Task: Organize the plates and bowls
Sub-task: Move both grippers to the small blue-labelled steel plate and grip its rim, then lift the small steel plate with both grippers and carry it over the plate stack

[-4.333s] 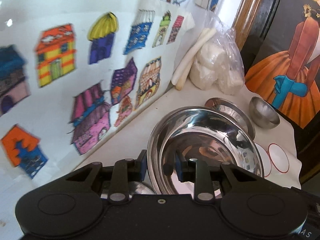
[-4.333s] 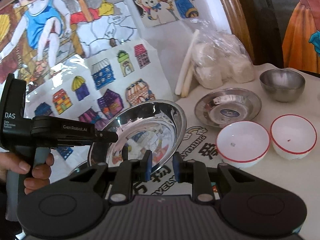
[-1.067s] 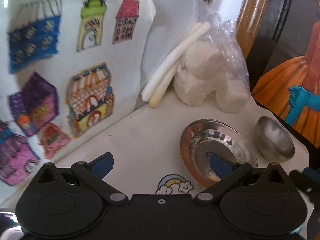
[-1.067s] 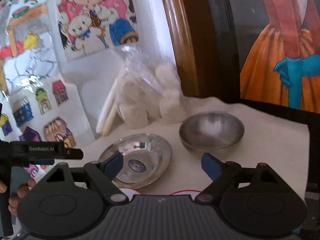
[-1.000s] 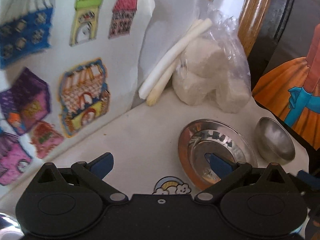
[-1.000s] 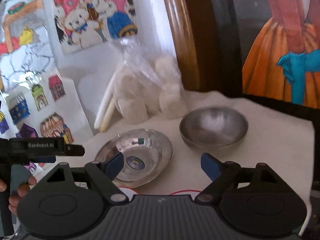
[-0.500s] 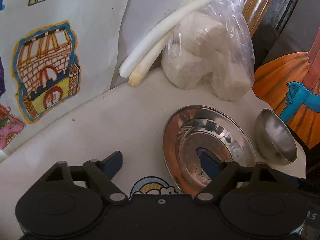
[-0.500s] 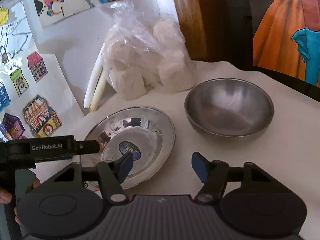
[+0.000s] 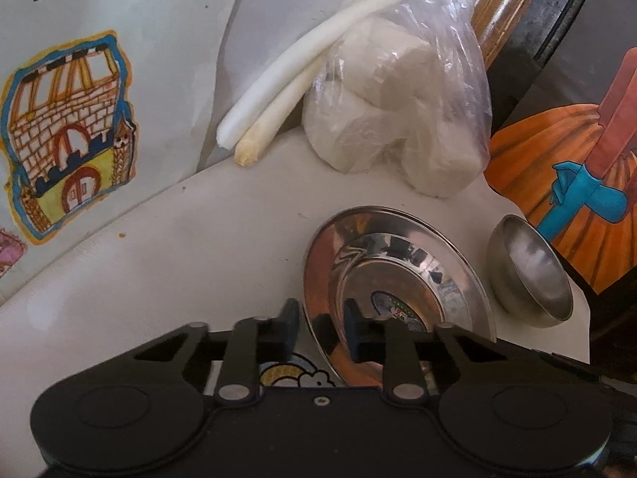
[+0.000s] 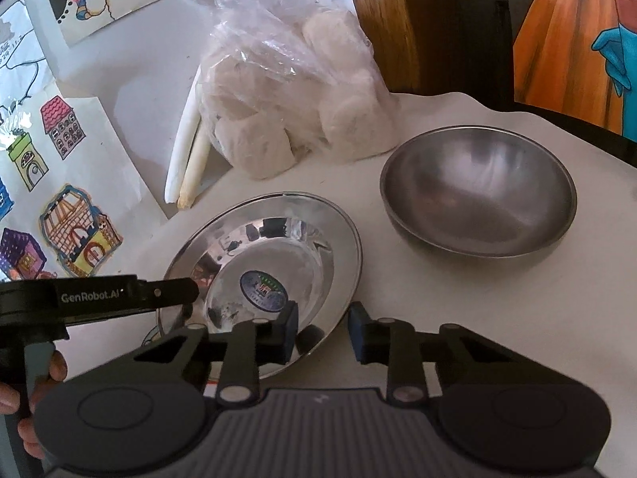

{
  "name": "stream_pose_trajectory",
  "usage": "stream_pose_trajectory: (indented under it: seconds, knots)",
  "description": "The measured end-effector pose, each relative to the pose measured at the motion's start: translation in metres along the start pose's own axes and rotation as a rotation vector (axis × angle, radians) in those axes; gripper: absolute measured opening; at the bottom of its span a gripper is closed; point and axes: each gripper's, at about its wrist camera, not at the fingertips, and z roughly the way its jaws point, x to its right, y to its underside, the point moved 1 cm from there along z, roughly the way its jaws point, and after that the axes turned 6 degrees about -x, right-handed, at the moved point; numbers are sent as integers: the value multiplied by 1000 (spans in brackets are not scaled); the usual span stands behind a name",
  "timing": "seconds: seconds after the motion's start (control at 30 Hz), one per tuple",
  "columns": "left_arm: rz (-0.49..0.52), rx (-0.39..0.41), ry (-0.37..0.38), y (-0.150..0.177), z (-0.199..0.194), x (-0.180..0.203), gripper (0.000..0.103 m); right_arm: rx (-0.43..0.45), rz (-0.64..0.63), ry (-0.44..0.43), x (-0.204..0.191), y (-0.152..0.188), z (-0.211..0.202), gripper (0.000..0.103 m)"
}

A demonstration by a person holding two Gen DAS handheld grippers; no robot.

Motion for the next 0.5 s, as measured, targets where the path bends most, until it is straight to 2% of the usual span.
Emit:
stream_pose_trajectory:
  seconds: [0.23, 0.5]
  knots:
    - [3, 25, -11, 0, -5, 1, 18, 28, -18, 11, -3, 0, -2, 27]
    - [-1, 84, -16, -2, -30, -3, 18, 107, -50, -12, -16, -2, -20, 27]
